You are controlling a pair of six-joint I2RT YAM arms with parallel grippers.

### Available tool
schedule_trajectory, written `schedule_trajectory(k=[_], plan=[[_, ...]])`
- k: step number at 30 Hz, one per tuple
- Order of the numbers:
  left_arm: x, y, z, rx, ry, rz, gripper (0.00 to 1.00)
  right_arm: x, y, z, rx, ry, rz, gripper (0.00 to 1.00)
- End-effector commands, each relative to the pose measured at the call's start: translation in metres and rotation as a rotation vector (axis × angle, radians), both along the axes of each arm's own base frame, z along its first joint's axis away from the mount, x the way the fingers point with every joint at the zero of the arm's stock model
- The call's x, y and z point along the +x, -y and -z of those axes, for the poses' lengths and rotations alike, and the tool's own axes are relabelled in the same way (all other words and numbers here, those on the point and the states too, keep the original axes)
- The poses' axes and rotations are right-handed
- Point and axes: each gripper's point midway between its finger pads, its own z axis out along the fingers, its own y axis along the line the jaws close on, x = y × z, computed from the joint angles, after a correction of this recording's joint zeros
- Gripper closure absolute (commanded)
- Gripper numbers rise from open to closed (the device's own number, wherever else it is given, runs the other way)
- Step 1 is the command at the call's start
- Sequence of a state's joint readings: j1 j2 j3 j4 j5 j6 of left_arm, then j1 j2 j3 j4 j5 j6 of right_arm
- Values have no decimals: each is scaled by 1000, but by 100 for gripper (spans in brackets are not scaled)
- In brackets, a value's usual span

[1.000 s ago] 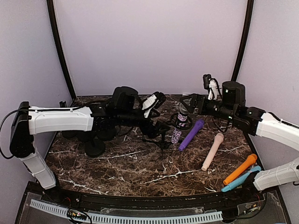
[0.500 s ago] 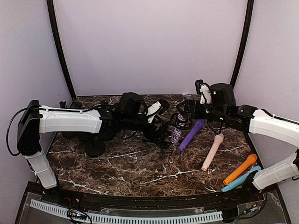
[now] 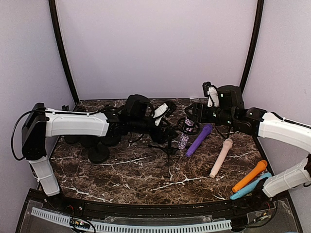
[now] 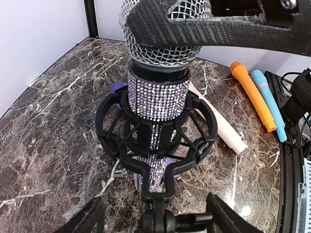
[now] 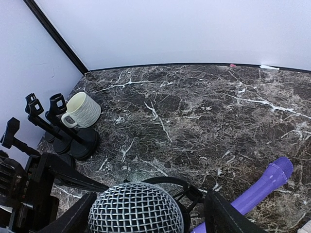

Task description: Remove the microphone from the stand

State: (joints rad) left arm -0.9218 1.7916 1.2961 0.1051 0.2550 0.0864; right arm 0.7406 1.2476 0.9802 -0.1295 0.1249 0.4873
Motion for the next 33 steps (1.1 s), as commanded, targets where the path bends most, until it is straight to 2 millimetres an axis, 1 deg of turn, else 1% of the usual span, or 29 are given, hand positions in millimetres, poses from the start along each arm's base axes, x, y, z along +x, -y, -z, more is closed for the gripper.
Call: schedule_trajectory(k=[1, 6, 7, 10, 15, 16, 19, 20, 21, 24, 27, 29, 31, 33], plan=[[2, 8, -20, -46, 37, 25, 29, 1, -5, -16, 18, 32, -8, 26], [3, 10, -20, -51, 39, 34, 39, 1, -7, -12, 7, 26, -14, 28], [1, 11, -21, -53, 37, 41, 43, 1, -7, -11, 5, 24, -15, 28], [0, 10, -16, -45, 29, 47, 49, 1, -8, -12, 7, 24, -20, 31], [-3, 9, -11, -28, 27, 62, 60, 0, -11, -14, 0, 29, -36, 42], [-3, 9, -10, -22, 25, 63, 64, 0, -12, -15, -1, 30, -42, 46], [-4, 7, -6, -7, 27, 68, 70, -1, -14, -22, -4, 41, -53, 62], [-4, 7, -5, -1, 26, 69, 74, -1, -14, -27, -3, 49, -57, 67], [-5, 7, -4, 4, 29, 72, 75, -1, -15, -32, -5, 58, -60, 71], [-5, 6, -2, 15, 30, 76, 85, -1, -17, -44, -18, 87, -81, 79], [-5, 5, -2, 25, 34, 78, 90, -4, -24, -56, -27, 111, -133, 82], [-4, 5, 0, 36, 33, 77, 95, -8, -32, -62, -43, 127, -193, 83], [-3, 4, 3, 53, 33, 75, 97, -13, -39, -68, -38, 139, -248, 84], [-2, 5, 7, 71, 33, 76, 98, -15, -42, -76, -30, 153, -271, 84]])
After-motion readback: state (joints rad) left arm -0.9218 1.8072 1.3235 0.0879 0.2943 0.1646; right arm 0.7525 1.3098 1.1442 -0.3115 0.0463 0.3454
